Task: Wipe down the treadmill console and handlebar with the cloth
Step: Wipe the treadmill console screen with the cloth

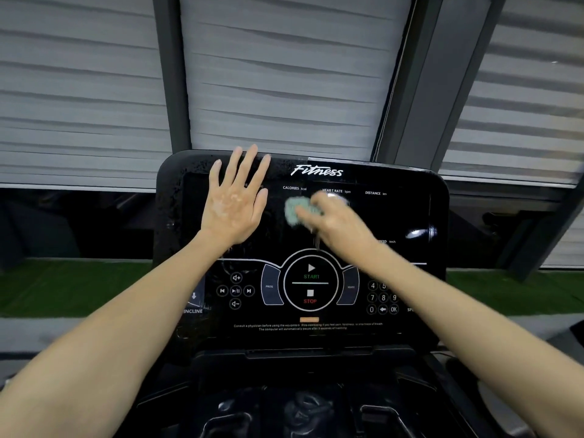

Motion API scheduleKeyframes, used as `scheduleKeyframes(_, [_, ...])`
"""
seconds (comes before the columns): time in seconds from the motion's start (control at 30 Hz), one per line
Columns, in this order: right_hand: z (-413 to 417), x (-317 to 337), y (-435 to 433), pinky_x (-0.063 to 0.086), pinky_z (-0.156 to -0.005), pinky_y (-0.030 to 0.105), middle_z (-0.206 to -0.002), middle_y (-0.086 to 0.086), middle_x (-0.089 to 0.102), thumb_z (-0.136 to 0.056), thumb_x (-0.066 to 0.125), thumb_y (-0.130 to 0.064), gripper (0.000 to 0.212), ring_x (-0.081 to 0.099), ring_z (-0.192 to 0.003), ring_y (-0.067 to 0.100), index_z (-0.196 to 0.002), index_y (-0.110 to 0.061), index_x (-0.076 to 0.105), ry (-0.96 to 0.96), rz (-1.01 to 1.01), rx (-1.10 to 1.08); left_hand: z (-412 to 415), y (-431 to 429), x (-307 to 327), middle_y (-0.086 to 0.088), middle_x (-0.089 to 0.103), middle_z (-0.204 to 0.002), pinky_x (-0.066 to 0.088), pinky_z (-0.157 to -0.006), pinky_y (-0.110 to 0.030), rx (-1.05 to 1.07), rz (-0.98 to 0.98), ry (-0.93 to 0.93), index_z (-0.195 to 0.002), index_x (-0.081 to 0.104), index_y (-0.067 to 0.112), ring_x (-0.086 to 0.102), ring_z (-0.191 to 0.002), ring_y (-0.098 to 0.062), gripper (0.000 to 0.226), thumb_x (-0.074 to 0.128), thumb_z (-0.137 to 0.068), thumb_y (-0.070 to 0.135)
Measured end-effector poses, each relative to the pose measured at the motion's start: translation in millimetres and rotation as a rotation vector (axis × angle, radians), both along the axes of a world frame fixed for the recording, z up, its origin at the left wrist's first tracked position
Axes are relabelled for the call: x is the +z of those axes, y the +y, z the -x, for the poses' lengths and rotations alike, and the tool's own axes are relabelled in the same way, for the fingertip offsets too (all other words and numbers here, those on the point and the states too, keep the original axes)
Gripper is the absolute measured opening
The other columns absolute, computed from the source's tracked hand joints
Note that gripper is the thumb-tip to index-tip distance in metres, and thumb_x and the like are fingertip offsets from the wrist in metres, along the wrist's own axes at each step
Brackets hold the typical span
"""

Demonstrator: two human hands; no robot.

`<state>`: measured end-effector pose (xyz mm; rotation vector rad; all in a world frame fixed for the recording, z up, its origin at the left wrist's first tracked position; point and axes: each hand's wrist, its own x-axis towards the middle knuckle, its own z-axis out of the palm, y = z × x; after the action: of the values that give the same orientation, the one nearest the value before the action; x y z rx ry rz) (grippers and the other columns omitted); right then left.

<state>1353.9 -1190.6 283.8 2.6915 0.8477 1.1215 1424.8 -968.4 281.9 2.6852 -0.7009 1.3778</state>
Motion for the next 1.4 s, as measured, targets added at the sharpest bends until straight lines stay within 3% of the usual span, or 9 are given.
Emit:
scheduleKeyframes(0.17, [-27, 64, 11, 0.049, -0.053, 0.041, -0.093, 0.028, 0.055, -0.073, 0.061, 0.017, 0.043, 0.055, -0.071, 0.039, -0.111, -0.003, 0.067, -0.091, -0.086, -0.066, 2, 0, 0, -0.01, 0.015, -0.164, 0.016, -0.117, -0.053, -0.004, -0.002, -0.001, -0.157, 0.016, 0.019, 0.013, -0.15, -0.03, 0.057, 0.029, -0.104, 0.036])
scheduleKeyframes(0.27, [-34, 75, 15, 0.046, -0.063, 0.043, -0.097, 0.028, 0.054, -0.078, 0.053, 0.016, 0.041, 0.054, -0.077, 0.041, -0.112, -0.003, 0.066, -0.085, -0.144, -0.132, 3, 0, 1, -0.01, 0.014, -0.164, 0.016, -0.117, -0.053, -0.003, -0.001, 0.0, -0.157, 0.017, 0.019, 0.013, -0.15, -0.03, 0.057, 0.029, -0.104, 0.036])
scheduleKeyframes(0.37, [-33, 69, 17, 0.048, -0.062, 0.045, -0.098, 0.028, 0.054, -0.077, 0.053, 0.013, 0.042, 0.054, -0.076, 0.04, -0.114, -0.003, 0.064, -0.125, -0.128, -0.124, 2, 0, 1, -0.01, 0.015, -0.164, 0.016, -0.117, -0.053, -0.003, -0.004, 0.001, -0.157, 0.016, 0.019, 0.013, -0.151, -0.03, 0.058, 0.029, -0.103, 0.036])
scheduleKeyframes(0.53, [-1, -11, 20, 0.05, -0.054, 0.04, -0.102, 0.024, 0.055, -0.071, 0.064, 0.013, 0.051, 0.05, -0.076, 0.034, -0.12, -0.001, 0.059, -0.052, 0.042, 0.02, 0, 1, -1, -0.01, 0.015, -0.164, 0.018, -0.116, -0.053, -0.001, -0.004, 0.006, -0.157, 0.016, 0.019, 0.014, -0.15, -0.031, 0.059, 0.03, -0.103, 0.036])
scheduleKeyframes(0.67, [38, -77, 27, 0.053, -0.058, 0.038, -0.106, 0.019, 0.056, -0.076, 0.053, 0.002, 0.05, 0.051, -0.083, 0.031, -0.125, -0.003, 0.055, 0.061, 0.117, 0.079, 2, 1, 0, -0.01, 0.015, -0.164, 0.018, -0.117, -0.053, -0.01, -0.005, 0.012, -0.157, 0.016, 0.018, 0.014, -0.15, -0.031, 0.058, 0.029, -0.103, 0.036])
scheduleKeyframes(0.83, [79, -134, 34, 0.05, -0.049, 0.026, -0.103, 0.007, 0.043, -0.069, 0.071, -0.012, 0.057, 0.052, -0.077, 0.02, -0.123, -0.013, 0.053, 0.234, 0.279, 0.136, 4, 2, 2, -0.01, 0.015, -0.164, 0.018, -0.117, -0.052, -0.02, -0.002, 0.042, -0.157, 0.017, 0.019, 0.014, -0.15, -0.03, 0.057, 0.028, -0.104, 0.036])
scheduleKeyframes(0.93, [87, -146, 34, 0.046, -0.043, 0.023, -0.099, 0.005, 0.046, -0.067, 0.079, -0.014, 0.063, 0.053, -0.072, 0.017, -0.122, -0.016, 0.051, 0.263, 0.293, 0.136, 8, 7, 1, -0.011, 0.012, -0.164, 0.017, -0.117, -0.05, -0.034, -0.016, 0.049, -0.157, 0.017, 0.018, 0.014, -0.151, -0.03, 0.057, 0.028, -0.104, 0.035])
scheduleKeyframes(1.1, [60, -106, 35, 0.051, -0.051, 0.033, -0.101, 0.009, 0.054, -0.069, 0.073, -0.004, 0.057, 0.049, -0.079, 0.023, -0.121, -0.016, 0.055, 0.151, 0.189, 0.095, 34, 54, -30, -0.01, 0.014, -0.164, 0.018, -0.117, -0.048, -0.018, 0.027, 0.053, -0.156, 0.022, 0.013, 0.016, -0.15, -0.03, 0.058, 0.033, -0.101, 0.031])
scheduleKeyframes(1.4, [-33, 47, 52, 0.052, -0.055, 0.046, -0.097, 0.029, 0.054, -0.07, 0.061, 0.019, 0.05, 0.054, -0.073, 0.039, -0.115, -0.002, 0.063, -0.102, -0.045, -0.032, 53, 100, -87, -0.013, 0.008, -0.164, 0.025, -0.117, -0.047, 0.052, 0.101, 0.208, -0.155, 0.017, 0.002, 0.011, -0.151, -0.033, 0.06, 0.025, -0.102, 0.03])
